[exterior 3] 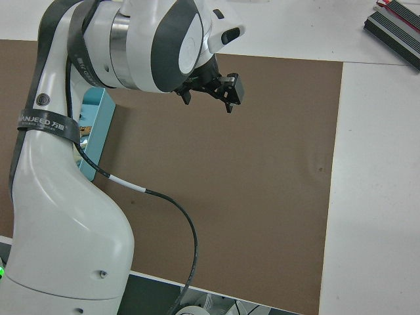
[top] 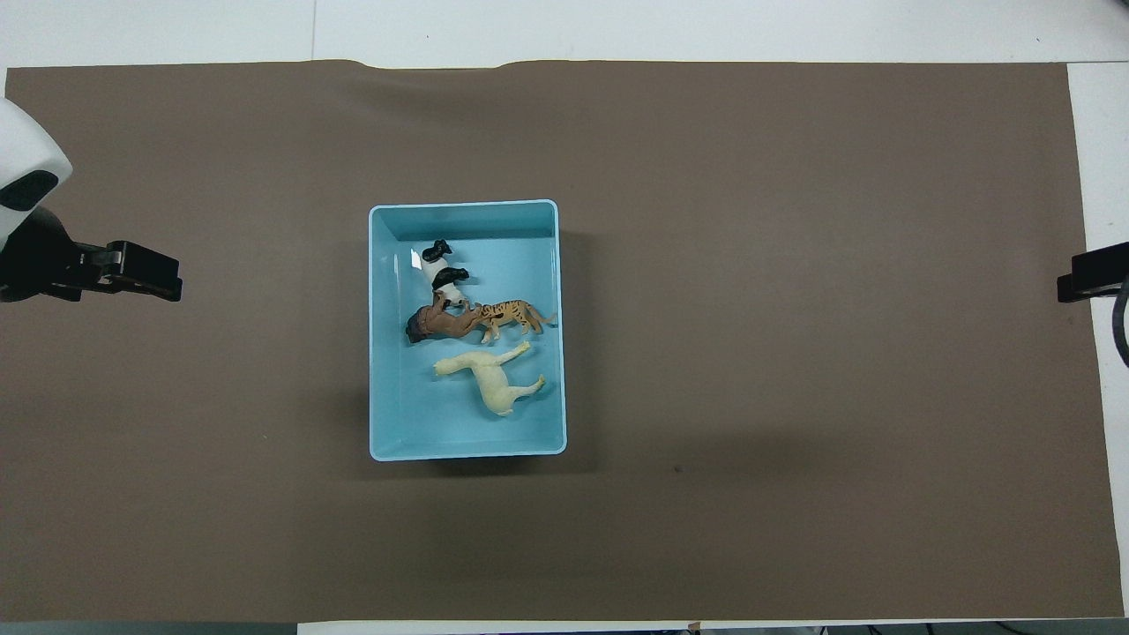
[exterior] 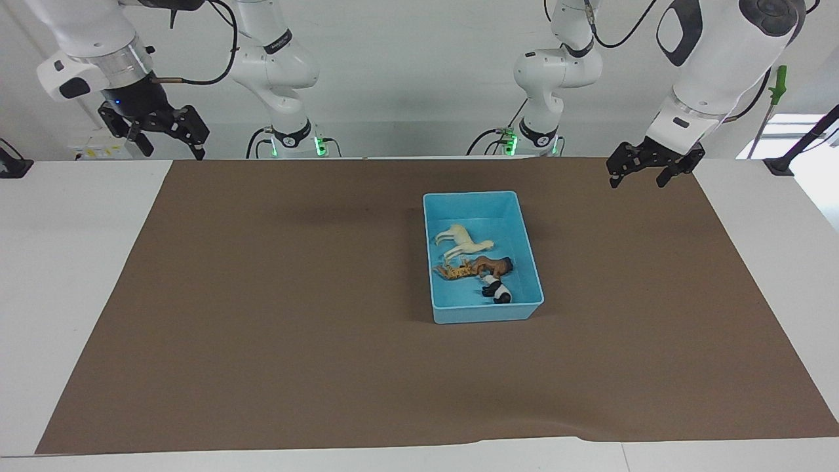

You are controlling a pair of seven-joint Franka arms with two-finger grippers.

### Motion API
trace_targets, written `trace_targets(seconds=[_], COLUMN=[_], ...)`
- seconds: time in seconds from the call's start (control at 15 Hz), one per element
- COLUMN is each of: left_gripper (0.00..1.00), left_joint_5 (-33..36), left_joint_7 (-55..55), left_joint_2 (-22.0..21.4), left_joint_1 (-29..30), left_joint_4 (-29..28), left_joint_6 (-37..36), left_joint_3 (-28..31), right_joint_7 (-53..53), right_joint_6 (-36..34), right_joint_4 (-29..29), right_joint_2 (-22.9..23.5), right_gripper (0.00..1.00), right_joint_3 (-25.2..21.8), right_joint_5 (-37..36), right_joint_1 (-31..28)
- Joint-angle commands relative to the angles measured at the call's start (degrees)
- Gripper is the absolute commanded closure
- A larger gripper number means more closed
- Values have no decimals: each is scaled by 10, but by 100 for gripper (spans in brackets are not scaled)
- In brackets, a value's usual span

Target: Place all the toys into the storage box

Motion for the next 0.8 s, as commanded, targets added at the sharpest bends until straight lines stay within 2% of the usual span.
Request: trace_targets(seconds=[0.0, 0.73], left_gripper=[0, 0], left_joint_5=[0, -14], left_joint_7=[5, -1], left_joint_2=[12, 10], left_joint_1=[-16, -30], left_joint_4=[22, 21], left_joint_6=[-13, -6], left_joint_3=[12, 30], right_joint_7=[4, 3], right_joint_6=[-7, -8], right_joint_4=[-8, -9], right_joint_2=[-11, -12], right_gripper=[0, 0], right_joint_3=[9, 9], right_joint_5=[-2, -2], right_joint_1=[-8, -7])
